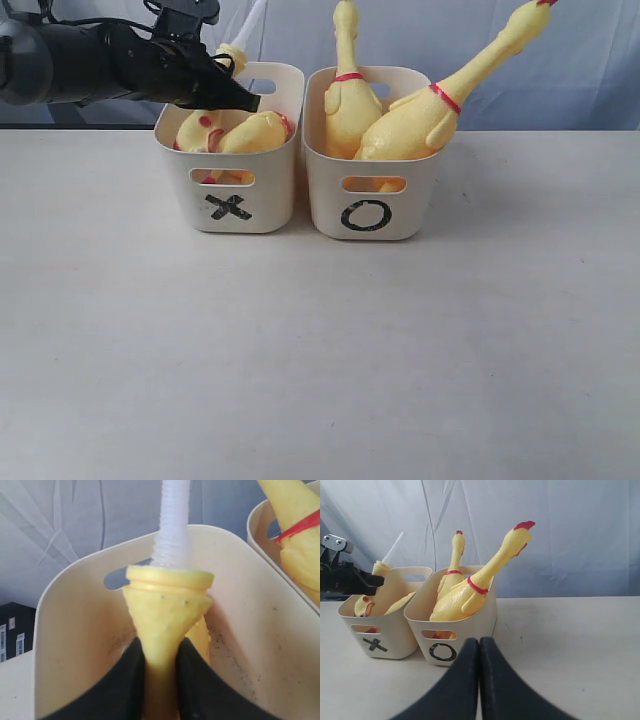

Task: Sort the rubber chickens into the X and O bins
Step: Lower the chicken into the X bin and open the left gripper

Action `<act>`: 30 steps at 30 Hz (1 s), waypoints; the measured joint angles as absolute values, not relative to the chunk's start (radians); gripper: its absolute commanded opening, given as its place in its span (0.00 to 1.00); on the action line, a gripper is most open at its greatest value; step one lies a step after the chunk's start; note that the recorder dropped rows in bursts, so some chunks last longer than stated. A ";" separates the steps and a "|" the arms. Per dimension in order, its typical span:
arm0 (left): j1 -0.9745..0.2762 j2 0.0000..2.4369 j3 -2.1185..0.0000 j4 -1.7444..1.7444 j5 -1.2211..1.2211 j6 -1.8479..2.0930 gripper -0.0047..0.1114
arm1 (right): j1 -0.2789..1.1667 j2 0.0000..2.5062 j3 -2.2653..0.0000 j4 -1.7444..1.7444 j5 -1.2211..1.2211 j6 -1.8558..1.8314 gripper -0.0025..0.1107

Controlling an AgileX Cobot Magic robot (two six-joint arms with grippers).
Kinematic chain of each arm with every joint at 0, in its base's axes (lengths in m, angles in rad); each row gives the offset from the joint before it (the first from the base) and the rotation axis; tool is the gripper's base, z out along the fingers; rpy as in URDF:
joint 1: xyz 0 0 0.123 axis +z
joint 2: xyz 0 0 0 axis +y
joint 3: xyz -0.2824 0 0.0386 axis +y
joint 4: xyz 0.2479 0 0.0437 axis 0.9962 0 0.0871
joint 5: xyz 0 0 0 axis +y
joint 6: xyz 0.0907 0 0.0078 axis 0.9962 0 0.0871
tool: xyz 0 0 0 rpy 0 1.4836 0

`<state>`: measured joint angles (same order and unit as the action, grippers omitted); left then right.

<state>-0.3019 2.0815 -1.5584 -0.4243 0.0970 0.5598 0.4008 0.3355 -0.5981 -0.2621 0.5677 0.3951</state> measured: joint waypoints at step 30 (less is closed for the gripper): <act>-0.300 1.929 -1.558 -0.349 0.409 0.560 0.33 | 0.401 0.336 -0.598 -0.262 0.583 0.395 0.02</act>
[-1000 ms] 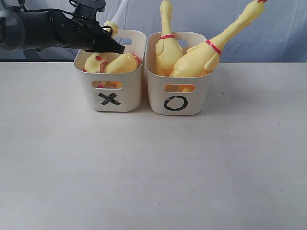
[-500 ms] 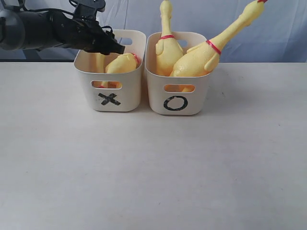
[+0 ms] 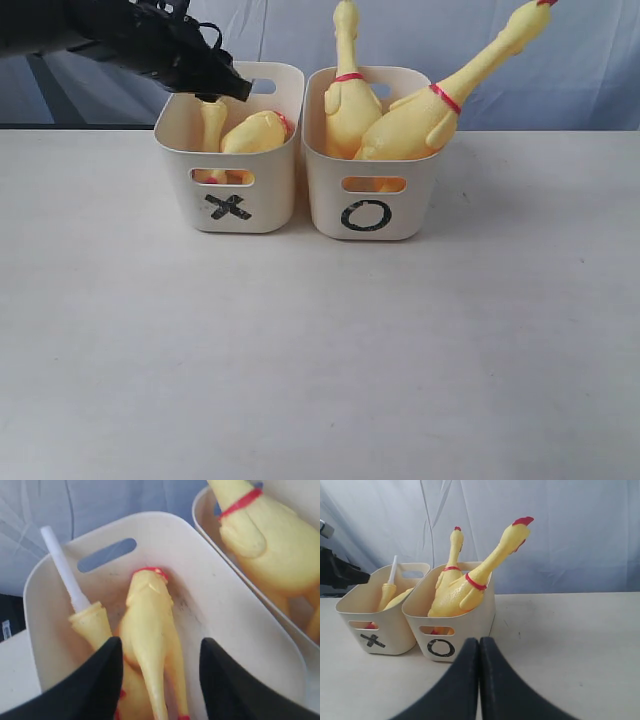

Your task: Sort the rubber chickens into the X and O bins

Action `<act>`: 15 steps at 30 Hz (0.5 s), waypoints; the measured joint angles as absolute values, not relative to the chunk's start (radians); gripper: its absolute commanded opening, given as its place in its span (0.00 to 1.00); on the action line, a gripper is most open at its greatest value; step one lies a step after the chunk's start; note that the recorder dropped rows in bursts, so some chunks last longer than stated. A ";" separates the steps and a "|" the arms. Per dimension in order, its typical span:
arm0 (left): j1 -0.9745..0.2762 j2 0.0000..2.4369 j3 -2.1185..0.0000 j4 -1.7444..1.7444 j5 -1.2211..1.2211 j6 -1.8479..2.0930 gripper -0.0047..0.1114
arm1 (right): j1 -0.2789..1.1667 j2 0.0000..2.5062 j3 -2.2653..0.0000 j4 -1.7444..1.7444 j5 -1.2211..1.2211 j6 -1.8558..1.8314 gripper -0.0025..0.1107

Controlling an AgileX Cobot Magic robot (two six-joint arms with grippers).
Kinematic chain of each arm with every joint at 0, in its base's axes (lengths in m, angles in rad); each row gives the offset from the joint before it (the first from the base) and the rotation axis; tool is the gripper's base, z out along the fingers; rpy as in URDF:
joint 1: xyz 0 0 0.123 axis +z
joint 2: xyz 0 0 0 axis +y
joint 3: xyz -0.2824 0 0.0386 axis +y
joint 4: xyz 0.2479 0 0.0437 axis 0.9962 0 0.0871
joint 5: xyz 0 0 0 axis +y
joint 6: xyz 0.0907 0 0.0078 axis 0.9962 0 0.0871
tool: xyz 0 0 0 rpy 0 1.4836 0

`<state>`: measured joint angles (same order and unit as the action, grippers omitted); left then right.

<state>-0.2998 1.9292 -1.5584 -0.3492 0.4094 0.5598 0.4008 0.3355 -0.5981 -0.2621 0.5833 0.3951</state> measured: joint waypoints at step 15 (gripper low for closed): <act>-0.300 1.685 -1.418 -0.228 0.708 0.464 0.16 | 0.401 0.336 -0.598 -0.262 0.590 0.395 0.02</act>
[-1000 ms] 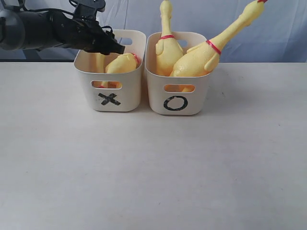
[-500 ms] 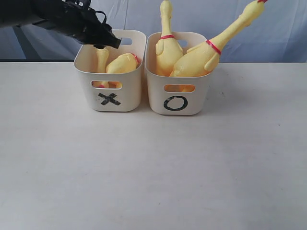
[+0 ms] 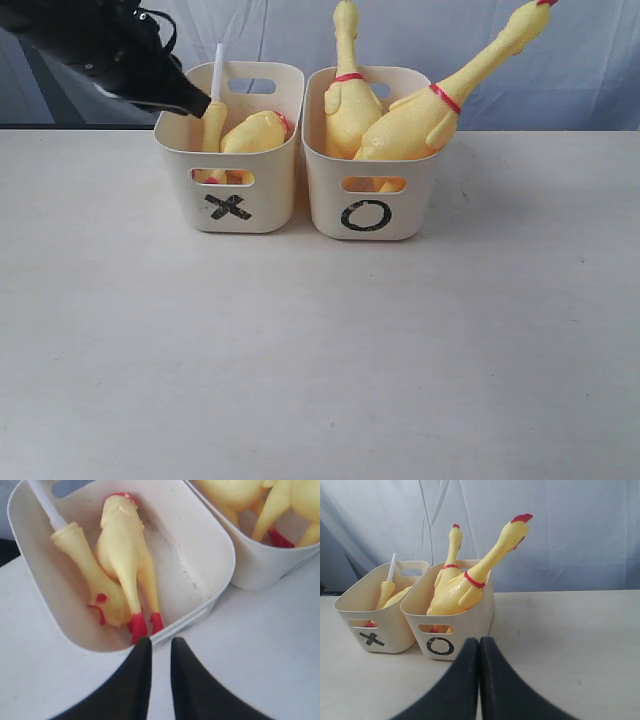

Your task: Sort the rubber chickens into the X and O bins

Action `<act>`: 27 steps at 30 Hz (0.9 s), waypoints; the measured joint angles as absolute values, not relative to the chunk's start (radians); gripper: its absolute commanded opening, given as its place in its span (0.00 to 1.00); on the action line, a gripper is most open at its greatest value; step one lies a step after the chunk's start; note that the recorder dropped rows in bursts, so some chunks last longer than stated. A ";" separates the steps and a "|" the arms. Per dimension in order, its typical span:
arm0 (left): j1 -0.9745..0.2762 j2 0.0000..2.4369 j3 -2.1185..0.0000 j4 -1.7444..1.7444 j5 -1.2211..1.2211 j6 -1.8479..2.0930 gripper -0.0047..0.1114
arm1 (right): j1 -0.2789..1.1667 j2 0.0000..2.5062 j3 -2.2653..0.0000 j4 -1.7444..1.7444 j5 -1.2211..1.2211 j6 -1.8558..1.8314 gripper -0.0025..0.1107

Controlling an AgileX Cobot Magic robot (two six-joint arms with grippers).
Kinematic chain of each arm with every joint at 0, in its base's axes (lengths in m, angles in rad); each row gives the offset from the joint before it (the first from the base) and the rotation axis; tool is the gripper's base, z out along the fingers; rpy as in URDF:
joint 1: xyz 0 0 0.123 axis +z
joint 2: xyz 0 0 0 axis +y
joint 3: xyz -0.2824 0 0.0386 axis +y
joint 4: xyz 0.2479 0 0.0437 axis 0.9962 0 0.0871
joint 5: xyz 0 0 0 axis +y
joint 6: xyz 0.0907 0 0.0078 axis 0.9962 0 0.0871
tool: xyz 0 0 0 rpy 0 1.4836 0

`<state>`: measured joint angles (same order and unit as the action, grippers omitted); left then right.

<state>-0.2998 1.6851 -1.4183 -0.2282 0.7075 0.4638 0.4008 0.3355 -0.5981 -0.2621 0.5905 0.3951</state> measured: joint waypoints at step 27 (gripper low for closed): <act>-0.300 0.840 -0.827 -0.249 0.684 0.427 0.16 | 0.401 0.336 -0.598 -0.262 0.595 0.395 0.02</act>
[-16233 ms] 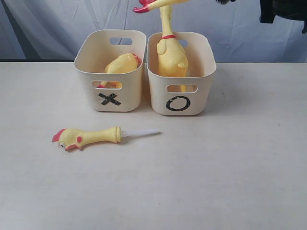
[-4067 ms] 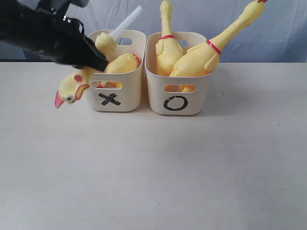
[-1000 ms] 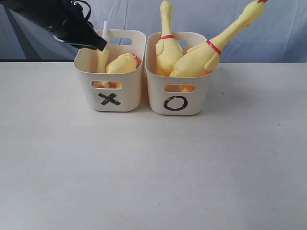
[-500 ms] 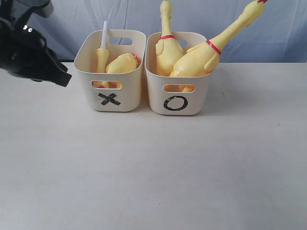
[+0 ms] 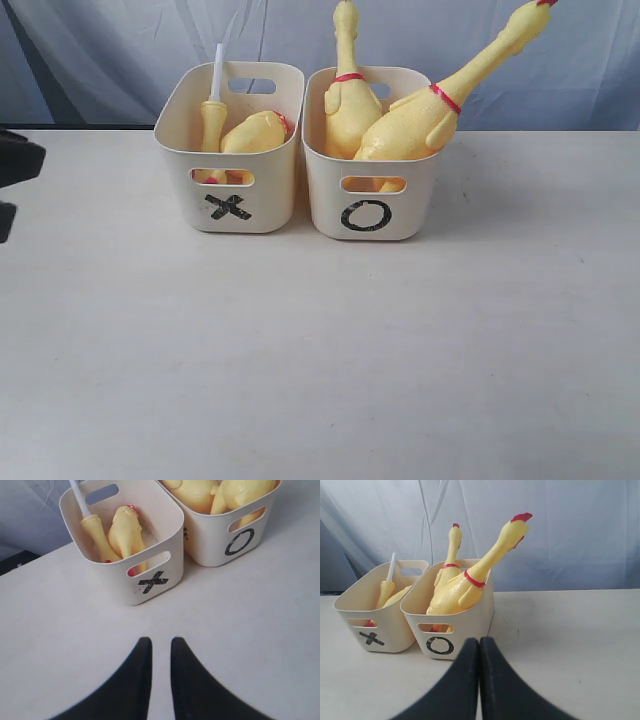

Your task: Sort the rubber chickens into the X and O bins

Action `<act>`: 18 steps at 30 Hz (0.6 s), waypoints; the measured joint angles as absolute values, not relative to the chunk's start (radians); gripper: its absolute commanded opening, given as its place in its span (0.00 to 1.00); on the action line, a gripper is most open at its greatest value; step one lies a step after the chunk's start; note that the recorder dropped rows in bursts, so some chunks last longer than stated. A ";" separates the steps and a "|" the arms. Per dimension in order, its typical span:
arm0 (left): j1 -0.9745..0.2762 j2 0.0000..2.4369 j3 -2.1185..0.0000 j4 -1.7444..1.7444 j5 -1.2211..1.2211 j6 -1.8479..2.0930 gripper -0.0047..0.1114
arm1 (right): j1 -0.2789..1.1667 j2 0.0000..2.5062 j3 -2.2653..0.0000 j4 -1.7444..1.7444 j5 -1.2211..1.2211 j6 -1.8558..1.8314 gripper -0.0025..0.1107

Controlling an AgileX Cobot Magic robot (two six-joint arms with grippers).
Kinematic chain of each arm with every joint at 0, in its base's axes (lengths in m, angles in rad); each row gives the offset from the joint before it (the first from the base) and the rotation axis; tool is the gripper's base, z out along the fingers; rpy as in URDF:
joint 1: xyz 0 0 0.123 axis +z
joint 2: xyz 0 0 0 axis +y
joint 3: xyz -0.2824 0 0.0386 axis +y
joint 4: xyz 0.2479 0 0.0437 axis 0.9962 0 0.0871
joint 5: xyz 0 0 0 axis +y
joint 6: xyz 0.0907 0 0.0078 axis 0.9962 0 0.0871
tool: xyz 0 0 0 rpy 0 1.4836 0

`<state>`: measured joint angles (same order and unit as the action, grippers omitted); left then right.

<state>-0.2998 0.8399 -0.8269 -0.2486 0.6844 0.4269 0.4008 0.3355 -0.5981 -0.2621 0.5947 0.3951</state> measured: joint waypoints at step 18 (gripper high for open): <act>-0.300 0.635 -0.824 -0.238 0.753 0.427 0.16 | 0.278 0.118 -0.598 -0.262 0.595 0.395 0.02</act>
